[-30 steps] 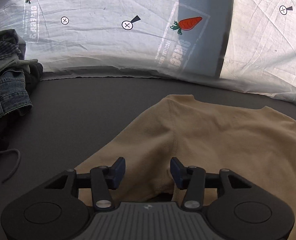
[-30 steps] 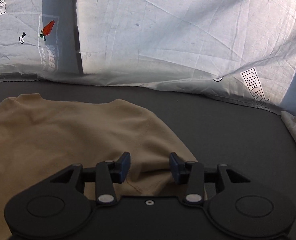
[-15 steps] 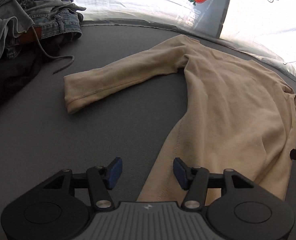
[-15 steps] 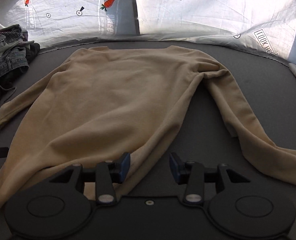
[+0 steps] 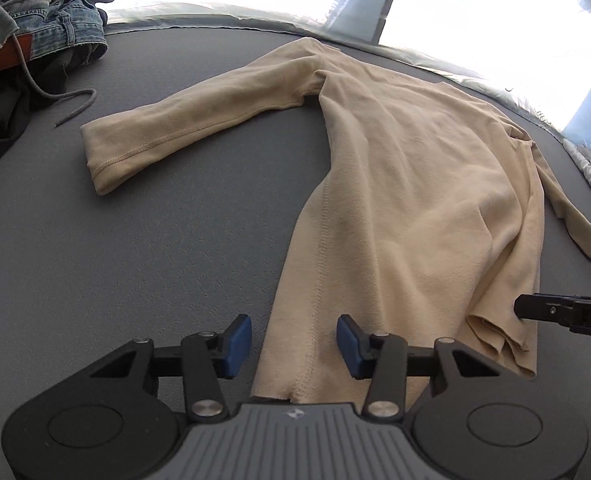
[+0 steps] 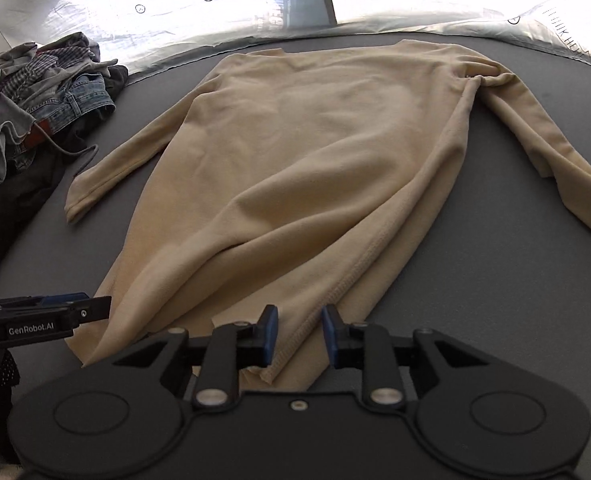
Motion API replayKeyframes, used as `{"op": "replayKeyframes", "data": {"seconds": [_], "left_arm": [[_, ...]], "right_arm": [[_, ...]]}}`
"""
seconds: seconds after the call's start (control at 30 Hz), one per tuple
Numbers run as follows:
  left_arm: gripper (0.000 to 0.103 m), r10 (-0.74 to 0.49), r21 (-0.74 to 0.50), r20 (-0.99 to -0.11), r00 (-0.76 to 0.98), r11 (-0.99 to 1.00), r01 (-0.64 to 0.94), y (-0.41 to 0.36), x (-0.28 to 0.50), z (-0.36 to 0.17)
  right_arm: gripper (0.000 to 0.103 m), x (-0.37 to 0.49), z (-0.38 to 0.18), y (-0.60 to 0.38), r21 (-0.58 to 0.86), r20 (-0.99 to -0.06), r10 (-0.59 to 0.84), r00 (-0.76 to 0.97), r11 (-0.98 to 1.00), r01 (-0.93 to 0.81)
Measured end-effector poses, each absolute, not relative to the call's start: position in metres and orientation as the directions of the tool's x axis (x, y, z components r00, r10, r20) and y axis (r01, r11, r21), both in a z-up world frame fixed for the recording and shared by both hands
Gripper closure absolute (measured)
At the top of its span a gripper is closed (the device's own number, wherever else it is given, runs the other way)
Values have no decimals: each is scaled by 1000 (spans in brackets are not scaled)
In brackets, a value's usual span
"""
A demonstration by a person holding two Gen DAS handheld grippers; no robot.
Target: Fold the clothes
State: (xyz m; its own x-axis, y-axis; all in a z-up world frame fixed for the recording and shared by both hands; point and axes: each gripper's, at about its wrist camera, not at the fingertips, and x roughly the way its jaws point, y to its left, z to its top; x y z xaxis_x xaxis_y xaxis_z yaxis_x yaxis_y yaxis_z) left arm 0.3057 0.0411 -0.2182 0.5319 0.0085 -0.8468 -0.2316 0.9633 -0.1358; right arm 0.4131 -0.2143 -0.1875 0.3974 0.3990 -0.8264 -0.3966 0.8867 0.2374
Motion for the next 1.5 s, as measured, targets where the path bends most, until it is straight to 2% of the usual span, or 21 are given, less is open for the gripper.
{"op": "replayKeyframes", "data": {"seconds": [0.13,0.2,0.23,0.37,0.53,0.63,0.67,0.7,0.73,0.87,0.93,0.97,1.0,1.1,1.2,1.3,1.4,1.5], "left_arm": [[61,-19,-121,-850,526,980,-160,39,309,-219],[61,-28,-129,-849,528,979,-156,41,309,-220],[61,-32,-137,-847,530,978,-160,42,309,-220],[61,-37,-166,-839,543,967,-191,45,306,-221],[60,-7,-166,-826,563,958,-232,42,303,-222],[59,12,-152,-823,568,959,-241,38,301,-222],[58,16,-147,-823,568,960,-239,37,300,-222],[58,19,-142,-823,568,961,-238,35,300,-222],[57,21,-138,-823,567,962,-235,34,300,-222],[52,8,-133,-827,562,969,-209,33,299,-222],[52,6,-128,-829,559,971,-200,32,298,-222],[52,5,-129,-830,558,971,-201,32,299,-222],[52,5,-130,-830,557,971,-201,32,299,-223],[50,4,-136,-829,559,969,-207,32,299,-223],[46,2,-142,-828,561,967,-214,31,299,-224],[40,6,-127,-829,560,972,-198,27,301,-224],[38,22,-93,-833,552,979,-181,22,303,-224],[38,30,-76,-841,541,982,-172,20,304,-223]], "right_arm": [[78,414,-194,-214,272,-837,384,390,910,-313],[95,413,-192,-226,327,-821,409,398,909,-259],[98,413,-191,-232,354,-813,420,403,906,-232],[100,409,-185,-256,420,-793,431,430,899,-128],[100,401,-188,-275,459,-784,448,429,884,-84],[92,400,-189,-277,478,-776,470,420,873,-95],[84,400,-190,-276,483,-776,478,411,870,-99],[71,401,-192,-273,485,-778,484,401,868,-106],[65,402,-194,-270,486,-780,489,391,867,-114],[64,404,-203,-259,484,-791,500,351,864,-140],[69,406,-203,-256,470,-796,492,352,870,-151],[86,406,-202,-257,476,-789,496,362,867,-150],[97,405,-201,-261,501,-769,514,380,854,-139],[98,400,-185,-280,561,-696,546,466,819,-120],[99,389,-154,-303,502,-655,464,596,857,-116],[99,380,-129,-344,504,-622,381,684,863,-22],[100,370,-129,-375,474,-653,287,701,877,83],[100,369,-152,-389,415,-745,215,631,890,186]]}}
